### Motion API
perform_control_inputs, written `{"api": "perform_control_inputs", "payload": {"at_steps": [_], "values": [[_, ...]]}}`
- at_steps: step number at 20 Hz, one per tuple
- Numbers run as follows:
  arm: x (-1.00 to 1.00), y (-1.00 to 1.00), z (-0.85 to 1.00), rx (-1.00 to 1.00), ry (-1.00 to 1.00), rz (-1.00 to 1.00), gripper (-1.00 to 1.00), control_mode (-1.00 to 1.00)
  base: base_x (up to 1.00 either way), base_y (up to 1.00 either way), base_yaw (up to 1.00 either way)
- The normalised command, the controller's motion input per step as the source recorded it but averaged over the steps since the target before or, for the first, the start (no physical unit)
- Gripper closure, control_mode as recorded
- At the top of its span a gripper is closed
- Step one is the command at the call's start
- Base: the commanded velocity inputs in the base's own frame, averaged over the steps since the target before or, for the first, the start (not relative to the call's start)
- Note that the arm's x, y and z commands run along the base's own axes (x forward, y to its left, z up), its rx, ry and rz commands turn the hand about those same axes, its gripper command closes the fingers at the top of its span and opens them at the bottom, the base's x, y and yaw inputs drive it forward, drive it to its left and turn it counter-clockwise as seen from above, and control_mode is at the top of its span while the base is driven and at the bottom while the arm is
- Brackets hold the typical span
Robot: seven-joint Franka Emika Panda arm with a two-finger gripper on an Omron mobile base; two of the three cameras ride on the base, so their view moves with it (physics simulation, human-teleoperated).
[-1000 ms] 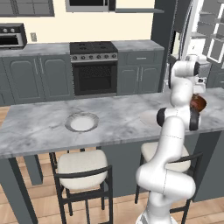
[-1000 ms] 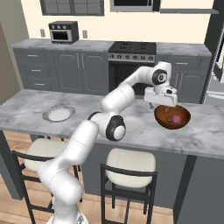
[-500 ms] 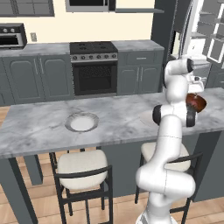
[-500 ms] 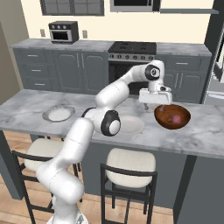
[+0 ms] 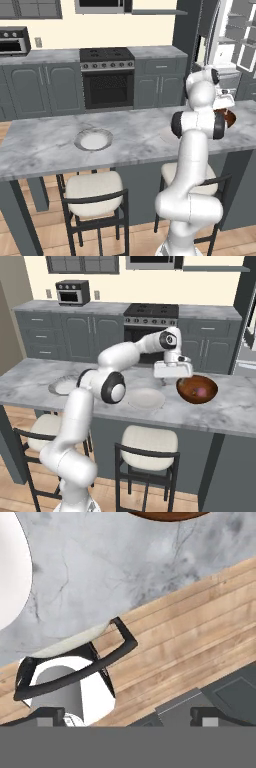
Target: Pick the chicken drumstick and onion from their plates and place them in the bowl. Then put the bowl in the fridge.
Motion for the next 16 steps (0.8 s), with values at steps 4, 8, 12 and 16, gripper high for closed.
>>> {"api": "perform_control_inputs", "payload": {"at_steps": [4,8,12,16], "values": [[-0.18,0.13,0.05,-0.04,-0.01,0.18,-1.0,-1.0,0.0,0.0,0.0],[0.02,0.21,0.15,-0.09,0.0,0.17,-1.0,-1.0,0.0,0.0,0.0],[0.0,0.07,-0.01,0.0,0.0,0.29,-1.0,-1.0,0.0,0.0,0.0],[0.2,0.0,0.0,0.0,-0.01,0.42,-1.0,-1.0,0.0,0.0,0.0]]}}
